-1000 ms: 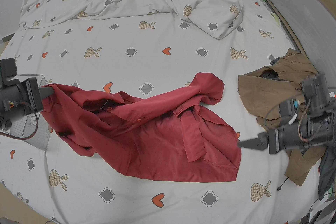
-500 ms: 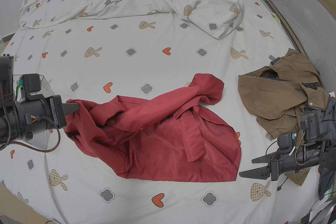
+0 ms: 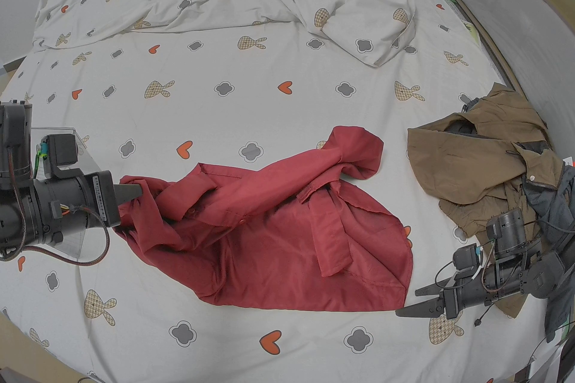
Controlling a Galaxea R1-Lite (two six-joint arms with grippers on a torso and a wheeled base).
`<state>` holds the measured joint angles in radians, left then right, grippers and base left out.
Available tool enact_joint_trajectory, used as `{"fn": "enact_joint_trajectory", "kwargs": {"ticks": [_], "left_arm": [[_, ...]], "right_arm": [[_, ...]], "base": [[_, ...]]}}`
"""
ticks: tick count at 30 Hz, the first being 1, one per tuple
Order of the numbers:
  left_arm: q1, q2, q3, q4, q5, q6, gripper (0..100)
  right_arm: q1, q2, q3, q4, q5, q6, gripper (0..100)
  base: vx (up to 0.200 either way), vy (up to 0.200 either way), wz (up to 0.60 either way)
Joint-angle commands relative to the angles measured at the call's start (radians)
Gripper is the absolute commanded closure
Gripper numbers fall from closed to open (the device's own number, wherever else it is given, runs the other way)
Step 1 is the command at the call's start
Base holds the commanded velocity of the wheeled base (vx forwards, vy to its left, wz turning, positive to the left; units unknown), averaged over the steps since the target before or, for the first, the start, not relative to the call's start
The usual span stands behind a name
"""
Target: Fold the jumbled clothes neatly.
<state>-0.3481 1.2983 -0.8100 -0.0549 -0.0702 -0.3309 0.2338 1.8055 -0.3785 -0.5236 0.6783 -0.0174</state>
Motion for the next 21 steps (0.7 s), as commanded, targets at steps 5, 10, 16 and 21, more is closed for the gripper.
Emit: {"fn": "enact_joint_trajectory", "kwargs": {"ticks": [5,10,16,21], "left_arm": [[0.000,-0.001,0.000,0.000,0.001,0.001,100],[0.000,-0.001,0.000,0.000,0.001,0.001,100],[0.000,-0.001,0.002,0.000,0.001,0.001,100],[0.000,0.001,0.002,0.000,0.001,0.001,100]], "right_arm": [[0.048,0.087,-0.054,0.001,0.001,0.002,0],[0.075,0.094,-0.060,0.001,0.001,0.004,0],[0.081,0.112,-0.074,-0.024,0.001,0.011,100],[0.062,0.094,-0.053,-0.042,0.001,0.016,100]], "base": [[0.000,0.000,0.00],[0.000,0.000,0.00],[0.000,0.000,0.00],[0.000,0.000,0.00]]}}
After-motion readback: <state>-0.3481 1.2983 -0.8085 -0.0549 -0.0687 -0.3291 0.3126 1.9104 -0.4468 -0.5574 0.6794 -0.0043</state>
